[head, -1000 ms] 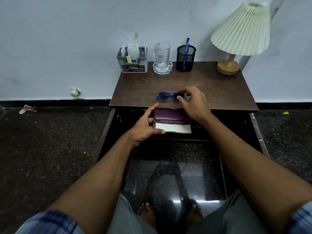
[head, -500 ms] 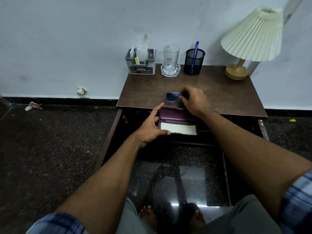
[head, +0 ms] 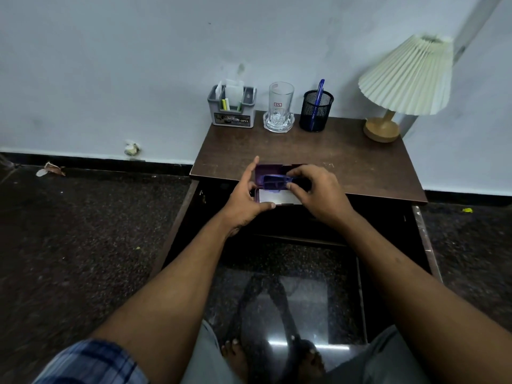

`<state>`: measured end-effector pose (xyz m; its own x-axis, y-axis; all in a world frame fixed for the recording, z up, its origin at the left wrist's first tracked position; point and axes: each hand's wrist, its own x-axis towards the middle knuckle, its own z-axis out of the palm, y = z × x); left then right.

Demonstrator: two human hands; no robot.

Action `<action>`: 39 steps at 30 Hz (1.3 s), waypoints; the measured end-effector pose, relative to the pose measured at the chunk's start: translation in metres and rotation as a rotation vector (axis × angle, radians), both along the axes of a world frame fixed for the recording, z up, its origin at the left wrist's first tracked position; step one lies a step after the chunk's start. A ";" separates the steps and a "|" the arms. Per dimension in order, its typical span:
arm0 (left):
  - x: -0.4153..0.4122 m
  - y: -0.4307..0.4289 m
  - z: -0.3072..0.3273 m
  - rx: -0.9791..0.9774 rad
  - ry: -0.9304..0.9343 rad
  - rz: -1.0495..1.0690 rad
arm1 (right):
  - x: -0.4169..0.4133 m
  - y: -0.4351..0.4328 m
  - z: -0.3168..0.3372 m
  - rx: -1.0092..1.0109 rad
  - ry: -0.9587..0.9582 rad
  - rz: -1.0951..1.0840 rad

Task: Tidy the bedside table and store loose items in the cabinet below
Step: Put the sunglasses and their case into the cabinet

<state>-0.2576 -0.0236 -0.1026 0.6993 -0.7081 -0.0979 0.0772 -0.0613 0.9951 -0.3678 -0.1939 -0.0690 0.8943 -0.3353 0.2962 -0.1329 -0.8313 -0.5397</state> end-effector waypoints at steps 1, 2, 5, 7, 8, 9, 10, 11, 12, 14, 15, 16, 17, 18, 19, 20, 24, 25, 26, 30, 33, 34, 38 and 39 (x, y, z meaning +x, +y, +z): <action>-0.001 0.000 0.001 -0.004 0.006 -0.006 | -0.002 0.000 -0.006 -0.027 0.014 0.005; -0.001 0.001 0.001 -0.008 0.013 -0.010 | -0.004 0.000 -0.011 -0.057 0.029 0.005; 0.001 -0.001 0.000 -0.006 0.010 -0.012 | -0.006 -0.001 -0.022 -0.129 0.048 -0.003; 0.001 -0.004 -0.002 -0.003 0.014 -0.006 | -0.006 -0.001 -0.027 -0.151 0.042 -0.020; 0.002 -0.004 -0.003 -0.003 0.019 -0.003 | -0.005 -0.001 -0.029 -0.155 0.039 -0.032; 0.001 -0.005 -0.003 -0.003 0.025 -0.002 | -0.004 -0.001 -0.031 -0.165 0.033 -0.043; 0.001 -0.006 -0.003 -0.004 0.029 -0.002 | -0.004 -0.001 -0.031 -0.183 0.033 -0.054; 0.002 -0.006 -0.003 -0.002 0.033 -0.001 | -0.003 -0.001 -0.031 -0.200 0.035 -0.062; 0.002 -0.006 -0.003 -0.002 0.033 -0.001 | -0.003 -0.001 -0.031 -0.210 0.041 -0.066; 0.003 -0.006 -0.004 -0.001 0.030 -0.002 | -0.003 0.000 -0.030 -0.203 0.054 -0.062; 0.003 -0.006 -0.004 0.000 0.033 -0.001 | -0.004 0.000 -0.030 -0.179 0.048 -0.064; 0.004 -0.006 -0.004 0.000 0.040 0.002 | -0.005 -0.001 -0.028 -0.139 0.022 -0.081; 0.004 -0.007 -0.004 -0.003 0.048 0.005 | -0.006 -0.002 -0.026 -0.091 -0.036 -0.111; 0.004 -0.007 -0.004 -0.006 0.056 0.008 | -0.007 -0.004 -0.024 -0.047 -0.117 -0.153; 0.003 -0.007 -0.003 -0.009 0.064 0.010 | -0.008 -0.007 -0.022 -0.004 -0.204 -0.206; 0.003 -0.007 -0.003 -0.011 0.070 0.011 | -0.010 -0.009 -0.017 0.050 -0.274 -0.264; 0.001 -0.008 -0.002 -0.035 0.098 0.012 | -0.013 -0.022 -0.017 0.471 -0.271 -0.427; 0.002 -0.008 -0.003 -0.041 0.102 0.009 | -0.013 -0.024 -0.020 0.585 -0.233 -0.421; 0.002 -0.008 -0.003 -0.043 0.103 0.004 | -0.013 -0.024 -0.024 0.698 -0.198 -0.405; -0.003 -0.009 -0.005 -0.035 0.096 -0.010 | -0.014 -0.018 -0.028 1.137 -0.120 -0.339; -0.004 -0.012 -0.008 -0.011 0.043 0.005 | -0.013 -0.017 -0.031 1.125 -0.096 -0.300; -0.003 -0.013 -0.010 -0.006 0.018 0.001 | -0.013 -0.018 -0.033 1.086 -0.093 -0.298; 0.000 -0.014 -0.013 0.001 -0.001 -0.008 | -0.012 -0.019 -0.042 1.033 -0.096 -0.276; 0.000 -0.013 -0.013 -0.009 0.005 -0.009 | -0.012 -0.018 -0.042 1.034 -0.103 -0.271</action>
<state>-0.2576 -0.0369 -0.1152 0.6927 -0.7149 -0.0950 0.0817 -0.0531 0.9952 -0.3794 -0.2121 -0.1113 0.7396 -0.6500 -0.1746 -0.1575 0.0851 -0.9838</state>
